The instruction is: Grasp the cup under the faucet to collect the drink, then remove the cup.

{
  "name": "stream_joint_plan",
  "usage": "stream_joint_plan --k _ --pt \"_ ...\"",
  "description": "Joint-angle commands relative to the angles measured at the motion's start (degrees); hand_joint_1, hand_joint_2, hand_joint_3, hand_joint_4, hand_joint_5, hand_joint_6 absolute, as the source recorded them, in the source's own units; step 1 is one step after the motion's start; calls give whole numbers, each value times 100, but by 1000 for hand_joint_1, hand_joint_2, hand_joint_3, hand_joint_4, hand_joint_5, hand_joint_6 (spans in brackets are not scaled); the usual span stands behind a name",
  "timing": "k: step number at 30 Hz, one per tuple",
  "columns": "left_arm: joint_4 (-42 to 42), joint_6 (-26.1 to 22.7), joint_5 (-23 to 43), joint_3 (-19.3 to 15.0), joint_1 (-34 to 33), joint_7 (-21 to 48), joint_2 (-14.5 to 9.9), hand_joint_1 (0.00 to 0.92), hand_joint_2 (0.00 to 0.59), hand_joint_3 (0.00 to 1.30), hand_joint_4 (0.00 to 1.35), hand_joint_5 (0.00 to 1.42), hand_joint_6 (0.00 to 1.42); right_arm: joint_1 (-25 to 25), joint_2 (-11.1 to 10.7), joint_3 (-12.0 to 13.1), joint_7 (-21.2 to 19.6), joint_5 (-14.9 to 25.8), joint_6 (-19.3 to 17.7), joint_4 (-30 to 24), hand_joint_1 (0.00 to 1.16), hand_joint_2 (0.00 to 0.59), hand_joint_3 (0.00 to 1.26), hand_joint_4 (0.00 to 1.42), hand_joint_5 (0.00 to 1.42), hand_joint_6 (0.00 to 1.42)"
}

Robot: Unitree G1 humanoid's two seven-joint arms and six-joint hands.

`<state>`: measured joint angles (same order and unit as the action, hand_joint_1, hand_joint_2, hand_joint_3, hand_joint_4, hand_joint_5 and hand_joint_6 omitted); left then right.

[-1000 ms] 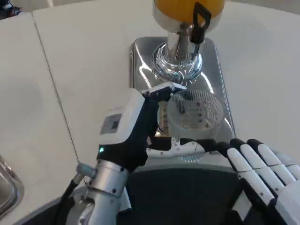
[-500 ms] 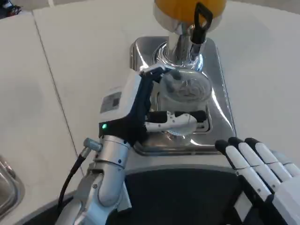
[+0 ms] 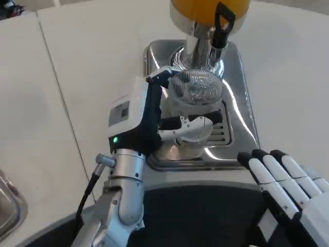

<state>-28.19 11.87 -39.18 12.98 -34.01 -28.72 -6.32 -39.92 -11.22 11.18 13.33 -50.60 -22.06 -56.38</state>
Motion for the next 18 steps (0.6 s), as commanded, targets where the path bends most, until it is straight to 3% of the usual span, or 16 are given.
stream_joint_plan --k 1,18 --pt "142 -9 -53 155 -36 -173 89 755 0 1100 1067 1311 1424 13 18 35 78 11 99 -40 153 586 0 0 0 107" --pt "152 -389 -287 510 -99 -533 239 763 0 1090 1049 1298 1424 31 64 -83 130 -58 174 -46 164 586 0 0 0 127"
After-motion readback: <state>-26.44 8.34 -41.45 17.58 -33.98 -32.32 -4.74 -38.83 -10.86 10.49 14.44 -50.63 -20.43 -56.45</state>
